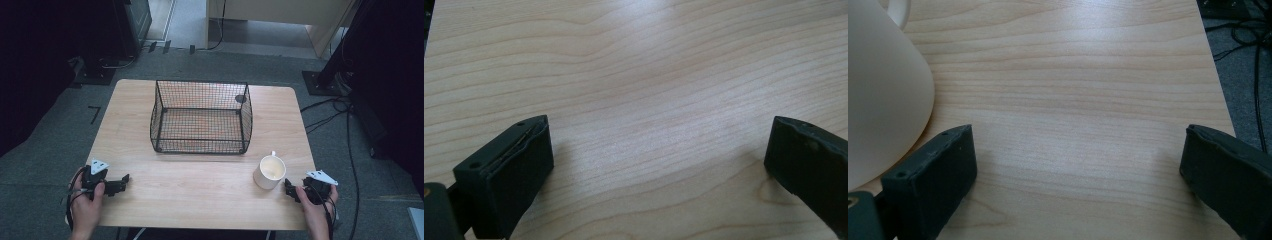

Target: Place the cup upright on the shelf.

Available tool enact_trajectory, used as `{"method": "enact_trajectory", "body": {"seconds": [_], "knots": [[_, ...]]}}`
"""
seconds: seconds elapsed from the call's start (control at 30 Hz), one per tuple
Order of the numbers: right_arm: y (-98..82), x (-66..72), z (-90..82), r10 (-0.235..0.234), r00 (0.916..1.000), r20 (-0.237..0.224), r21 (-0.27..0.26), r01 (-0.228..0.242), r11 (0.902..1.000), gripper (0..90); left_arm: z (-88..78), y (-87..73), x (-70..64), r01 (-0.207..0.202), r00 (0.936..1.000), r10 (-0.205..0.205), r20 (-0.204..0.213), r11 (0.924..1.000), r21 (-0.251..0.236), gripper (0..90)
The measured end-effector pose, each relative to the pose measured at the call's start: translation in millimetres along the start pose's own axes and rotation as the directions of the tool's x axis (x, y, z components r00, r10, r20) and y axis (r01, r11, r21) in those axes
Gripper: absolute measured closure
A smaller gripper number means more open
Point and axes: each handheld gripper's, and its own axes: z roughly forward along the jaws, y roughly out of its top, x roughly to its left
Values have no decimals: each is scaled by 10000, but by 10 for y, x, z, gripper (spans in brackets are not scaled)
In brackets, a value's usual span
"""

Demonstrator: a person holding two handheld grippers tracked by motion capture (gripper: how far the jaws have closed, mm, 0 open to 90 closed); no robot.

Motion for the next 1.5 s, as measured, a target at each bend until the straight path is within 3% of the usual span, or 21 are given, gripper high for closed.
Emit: {"method": "enact_trajectory", "body": {"seconds": [0.27,0.57,0.83,1.13,1.37,1.5], "knots": [[-10,16,-64,103,9998,-148,15,-103,9999,15,2,2,-1,8,10000,-8,-10,10000,0,0],[65,93,-274,-63,10000,-49,-611,59,9981,14,1,2,-1,5,10000,-5,-11,10000,3,0],[47,204,-377,-116,9997,-192,-486,107,9988,9,1,2,0,-1,10000,1,-11,10000,4,0],[-32,392,-482,-508,9939,-978,-558,455,9974,9,1,2,-1,5,10000,-5,-11,10000,3,0],[23,562,-508,-840,9828,-1646,-1223,642,9904,0,1,2,-1,2,10000,-2,-8,10000,3,0],[62,641,-495,-754,9784,-1926,-1332,501,9898,0,1,2,-1,6,10000,-6,-9,10000,1,0]]}}
